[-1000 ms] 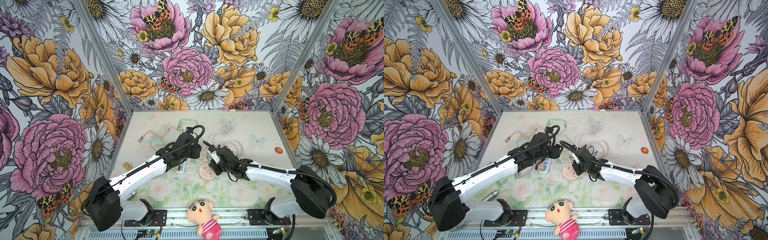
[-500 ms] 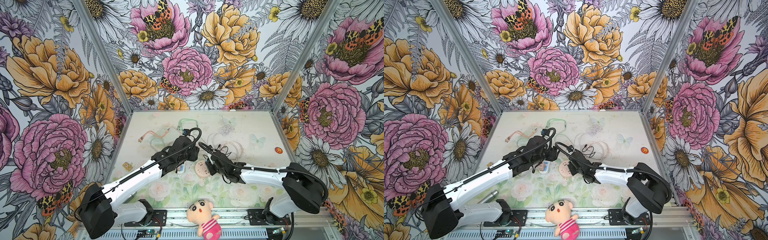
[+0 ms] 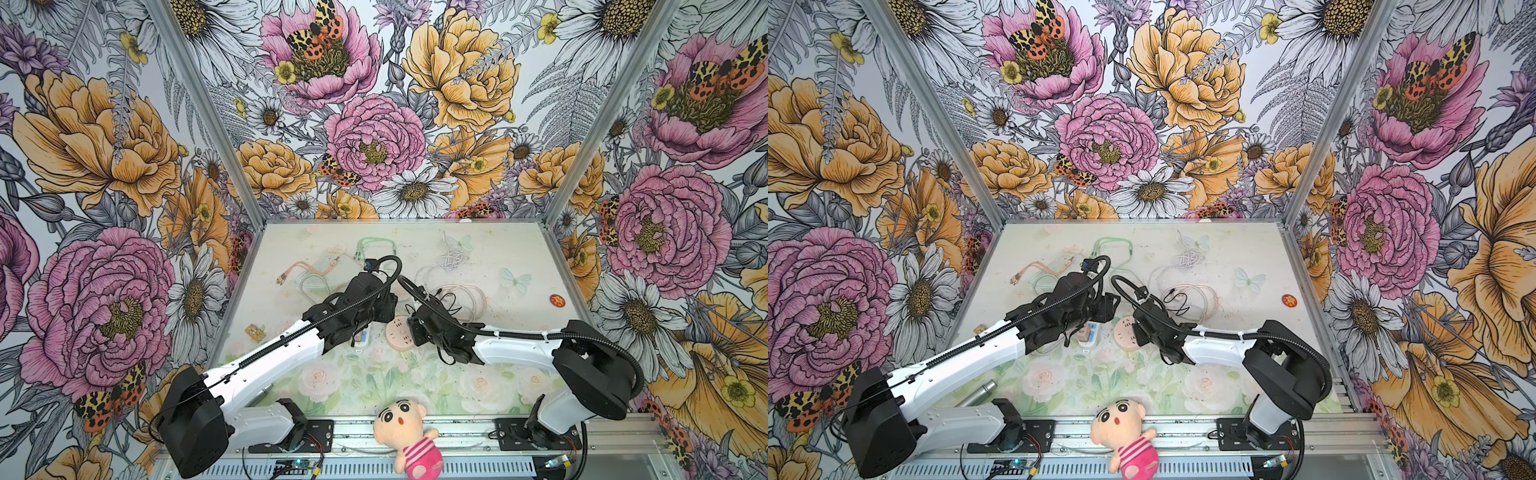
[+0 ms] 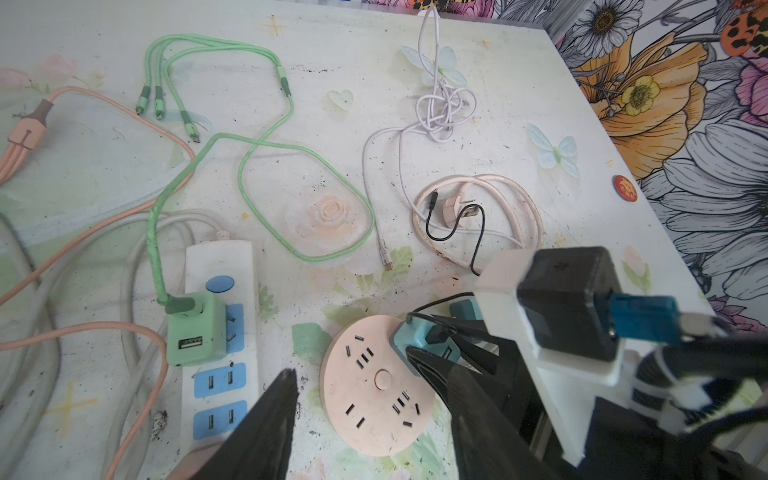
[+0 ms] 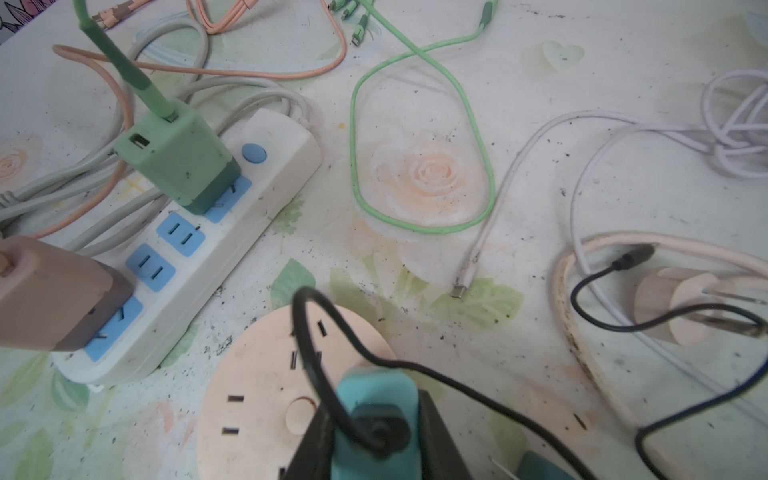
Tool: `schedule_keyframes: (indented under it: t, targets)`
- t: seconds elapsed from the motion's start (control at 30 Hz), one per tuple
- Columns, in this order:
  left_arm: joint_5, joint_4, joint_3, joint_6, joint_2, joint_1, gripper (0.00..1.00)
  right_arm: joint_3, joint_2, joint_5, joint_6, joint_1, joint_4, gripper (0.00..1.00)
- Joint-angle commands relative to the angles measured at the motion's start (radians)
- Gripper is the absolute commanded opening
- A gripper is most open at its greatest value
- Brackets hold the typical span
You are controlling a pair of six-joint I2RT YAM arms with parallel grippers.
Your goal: Insert the plug
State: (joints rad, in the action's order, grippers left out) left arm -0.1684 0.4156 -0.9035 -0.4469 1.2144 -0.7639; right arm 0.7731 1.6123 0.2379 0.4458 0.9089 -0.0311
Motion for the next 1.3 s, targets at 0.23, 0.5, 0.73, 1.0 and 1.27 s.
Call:
schedule_keyframes:
  t: [0.23, 0.5, 0.73, 1.0, 1.27]
  targets:
    - [-0.020, 0.025, 0.013, -0.019, -0.061, 0.015, 0.60, -0.004, 0.165, -0.004, 0.039, 0.032, 0.453, 0.00]
    - [0.009, 0.023, 0.014, -0.026, -0.077, 0.032, 0.60, 0.073, 0.225, -0.021, 0.031, 0.035, 0.569, 0.00]
    - [0.012, 0.024, -0.007, -0.015, -0.075, 0.037, 0.60, 0.047, 0.189, -0.017, 0.106, 0.015, 0.583, 0.00]
    - [0.031, 0.024, -0.051, 0.001, -0.037, 0.038, 0.60, -0.010, 0.102, -0.013, 0.127, -0.039, 0.577, 0.00]
    - [0.032, 0.023, -0.066, -0.004, -0.027, 0.038, 0.60, 0.047, 0.030, -0.084, -0.023, -0.040, 0.580, 0.00]
